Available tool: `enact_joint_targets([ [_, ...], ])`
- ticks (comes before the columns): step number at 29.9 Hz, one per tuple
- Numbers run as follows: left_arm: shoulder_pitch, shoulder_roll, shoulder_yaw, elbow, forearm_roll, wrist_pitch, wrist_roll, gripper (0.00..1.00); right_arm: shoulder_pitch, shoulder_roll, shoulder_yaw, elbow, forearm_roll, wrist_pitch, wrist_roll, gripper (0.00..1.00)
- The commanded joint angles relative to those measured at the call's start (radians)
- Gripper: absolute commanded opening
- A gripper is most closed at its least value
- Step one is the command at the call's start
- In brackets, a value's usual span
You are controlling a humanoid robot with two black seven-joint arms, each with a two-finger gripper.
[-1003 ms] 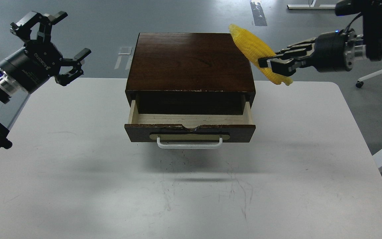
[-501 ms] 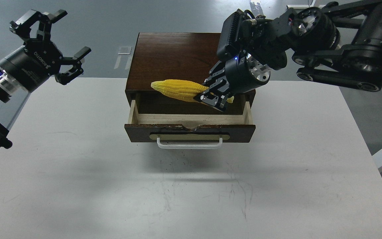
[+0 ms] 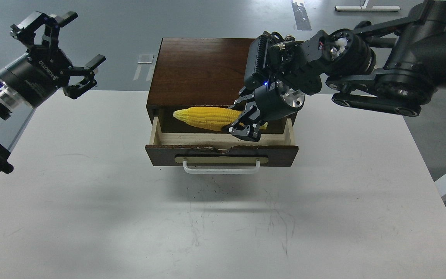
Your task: Put corn in drawer with both arms
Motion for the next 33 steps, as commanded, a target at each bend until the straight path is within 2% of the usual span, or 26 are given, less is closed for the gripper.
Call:
enact_joint_targets([
  [1,0.000,0.000,0.000,0.000,0.000,0.000,0.000,0.99,0.000,-0.002,0.001,0.000,0.002,0.000,0.000,0.70],
  [3,0.000,0.000,0.000,0.000,0.000,0.000,0.000,0.99,0.000,-0.002,0.003,0.005,0.006,0.000,0.000,0.80],
  [6,0.000,0.003,0.000,0.000,0.000,0.000,0.000,0.99,0.001,-0.003,0.003,0.005,0.008,-0.003,0.000,0.82],
  [10,0.000,0.011,0.000,0.000,0.000,0.000,0.000,0.99,0.009,-0.009,0.011,0.011,0.022,-0.006,0.000,0.94],
  [16,0.000,0.012,0.000,-0.002,0.000,0.000,0.000,0.99,0.044,-0.054,0.084,0.012,0.158,-0.006,0.000,0.96],
  [19,0.000,0.014,0.000,-0.002,0.000,0.000,0.000,0.99,0.049,-0.092,0.126,0.011,0.281,-0.006,0.000,0.96],
  [24,0.000,0.017,0.000,-0.001,0.000,0.000,0.000,0.99,0.018,-0.208,0.215,-0.002,0.627,-0.008,0.000,0.98],
  [25,0.000,0.017,0.000,-0.002,0.000,0.000,0.000,0.99,0.018,-0.209,0.215,-0.002,0.628,-0.008,0.000,0.98],
  [29,0.000,0.016,0.000,-0.002,0.000,0.000,0.000,0.99,-0.141,-0.316,0.337,0.000,0.888,-0.011,0.000,0.98],
  [33,0.000,0.012,0.000,-0.002,0.000,0.000,0.000,0.99,-0.322,-0.390,0.501,0.000,0.957,-0.011,0.000,0.98],
])
